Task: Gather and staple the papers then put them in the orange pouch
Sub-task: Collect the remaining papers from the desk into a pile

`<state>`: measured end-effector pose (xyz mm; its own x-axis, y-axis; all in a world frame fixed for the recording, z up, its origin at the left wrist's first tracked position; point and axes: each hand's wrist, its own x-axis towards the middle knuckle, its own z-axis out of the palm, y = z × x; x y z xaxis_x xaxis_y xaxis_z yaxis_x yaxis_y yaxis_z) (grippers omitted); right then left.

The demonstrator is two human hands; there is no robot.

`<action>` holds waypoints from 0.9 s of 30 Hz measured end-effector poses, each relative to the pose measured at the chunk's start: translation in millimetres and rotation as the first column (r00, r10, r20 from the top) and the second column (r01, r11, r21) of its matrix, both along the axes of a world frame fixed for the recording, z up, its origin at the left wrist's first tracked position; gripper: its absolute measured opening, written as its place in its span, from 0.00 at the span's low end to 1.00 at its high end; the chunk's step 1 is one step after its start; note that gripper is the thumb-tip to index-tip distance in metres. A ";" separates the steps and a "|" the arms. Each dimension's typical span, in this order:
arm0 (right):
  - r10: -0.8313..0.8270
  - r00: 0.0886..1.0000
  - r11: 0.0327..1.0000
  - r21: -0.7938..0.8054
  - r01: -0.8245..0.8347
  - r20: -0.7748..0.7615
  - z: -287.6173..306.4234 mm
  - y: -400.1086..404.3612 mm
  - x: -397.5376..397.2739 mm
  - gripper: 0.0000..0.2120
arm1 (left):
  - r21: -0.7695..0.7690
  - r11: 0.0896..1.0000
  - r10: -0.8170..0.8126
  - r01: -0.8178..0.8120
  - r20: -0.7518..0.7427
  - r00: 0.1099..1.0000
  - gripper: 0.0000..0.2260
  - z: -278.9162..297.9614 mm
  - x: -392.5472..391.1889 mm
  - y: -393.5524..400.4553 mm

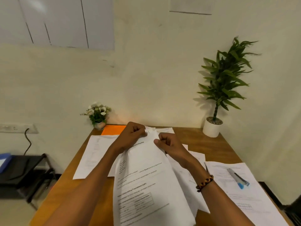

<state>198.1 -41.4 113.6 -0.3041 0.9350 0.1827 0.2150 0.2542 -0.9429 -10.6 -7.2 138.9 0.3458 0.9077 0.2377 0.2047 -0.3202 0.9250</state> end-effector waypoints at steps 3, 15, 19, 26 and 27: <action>0.052 0.998 0.998 -0.039 -0.051 0.019 -13.6 -7.5 -11.7 0.17 | -0.125 0.992 -0.027 0.029 0.020 0.999 0.12 -16.7 -16.7 -9.0; 0.165 0.984 0.971 -0.183 -0.151 0.063 -78.8 -11.6 -79.7 0.14 | -0.353 0.904 0.226 -0.242 -0.085 0.970 0.07 -92.3 -91.3 -38.1; 0.133 0.989 0.977 -0.175 -0.120 0.065 -87.8 -5.2 -92.0 0.11 | -0.373 0.883 0.270 -0.283 -0.088 0.959 0.09 -100.9 -112.8 -40.3; -0.070 0.911 0.998 0.019 0.068 0.406 -125.0 22.9 -102.5 0.04 | -0.383 0.889 0.224 -0.251 -0.114 0.968 0.10 -103.9 -124.2 -36.7; -0.064 0.887 0.998 0.052 0.045 0.458 -132.2 26.5 -102.9 0.09 | -0.380 0.893 0.216 -0.240 -0.105 0.971 0.11 -105.2 -124.4 -35.7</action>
